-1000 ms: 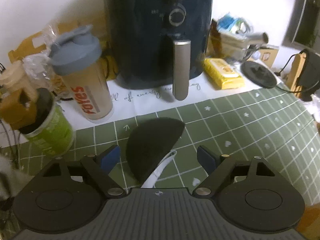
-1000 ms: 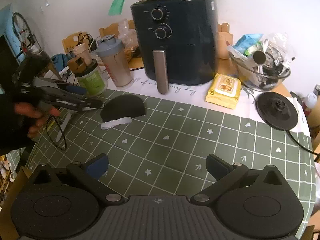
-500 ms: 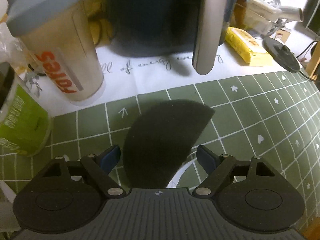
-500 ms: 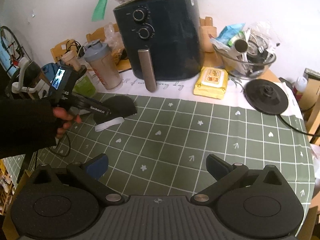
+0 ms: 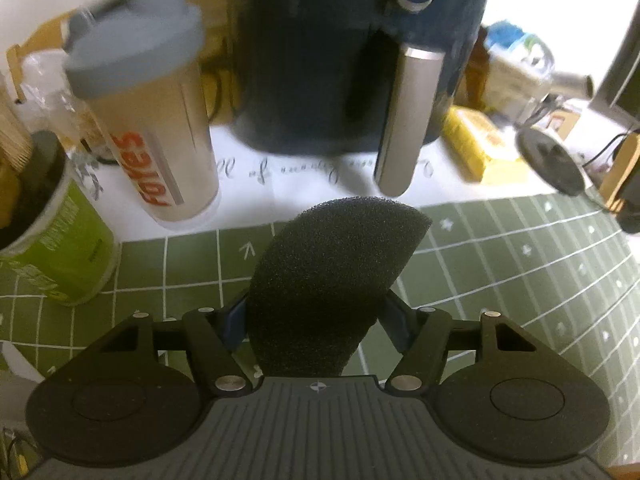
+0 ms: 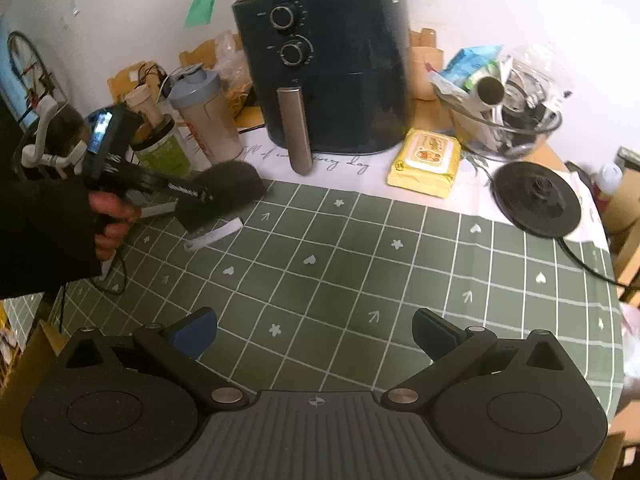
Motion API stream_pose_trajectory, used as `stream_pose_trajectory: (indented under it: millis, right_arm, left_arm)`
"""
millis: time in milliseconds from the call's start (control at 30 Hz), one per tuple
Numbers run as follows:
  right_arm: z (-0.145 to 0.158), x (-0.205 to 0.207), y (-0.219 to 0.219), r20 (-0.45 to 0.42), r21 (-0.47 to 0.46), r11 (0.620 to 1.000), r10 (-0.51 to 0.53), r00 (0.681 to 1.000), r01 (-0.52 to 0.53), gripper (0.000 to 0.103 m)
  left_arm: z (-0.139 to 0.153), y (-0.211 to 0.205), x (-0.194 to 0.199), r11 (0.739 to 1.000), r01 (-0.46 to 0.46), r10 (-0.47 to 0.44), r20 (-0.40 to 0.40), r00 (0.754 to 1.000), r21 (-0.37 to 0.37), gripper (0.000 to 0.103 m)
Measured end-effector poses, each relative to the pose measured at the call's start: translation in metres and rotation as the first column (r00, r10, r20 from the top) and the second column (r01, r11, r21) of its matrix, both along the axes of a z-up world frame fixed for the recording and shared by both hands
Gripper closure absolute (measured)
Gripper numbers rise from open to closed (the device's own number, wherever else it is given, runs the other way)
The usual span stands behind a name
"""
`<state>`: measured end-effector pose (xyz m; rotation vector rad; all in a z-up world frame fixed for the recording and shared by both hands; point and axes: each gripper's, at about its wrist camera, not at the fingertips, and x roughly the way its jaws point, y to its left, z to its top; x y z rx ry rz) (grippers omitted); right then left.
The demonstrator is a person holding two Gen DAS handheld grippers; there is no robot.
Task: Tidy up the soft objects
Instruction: 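Close the left gripper on the black foam half-disc, then lift the foam with the left gripper while the right gripper grasps the white strap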
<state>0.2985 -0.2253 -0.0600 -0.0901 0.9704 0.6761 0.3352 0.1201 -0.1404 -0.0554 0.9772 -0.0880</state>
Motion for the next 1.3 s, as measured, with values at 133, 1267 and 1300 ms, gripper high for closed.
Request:
stream_pose_trajectory:
  millis: [133,1267,1300]
  right_arm:
    - [-0.002,0.008,0.006,0.006,-0.009,0.999,0.044,0.999,-0.044,0.0]
    - [-0.04,0.053,0.151,0.073,-0.147,0.868,0.488,0.87,-0.474,0.001]
    - [-0.044,0.053,0.156,0.076,-0.159,0.859,0.502,0.861,-0.487,0.001]
  left_arm:
    - [0.02,-0.006,-0.017,0.999,0.004,-0.003,0.04,0.999,-0.032,0.038]
    - [0.047,0.015,-0.177,0.983,-0.131,0.132,0.003,0.991,-0.126,0.038]
    - [0.047,0.017,-0.181,0.982,-0.139,0.141,0.001,0.99,-0.126,0.038]
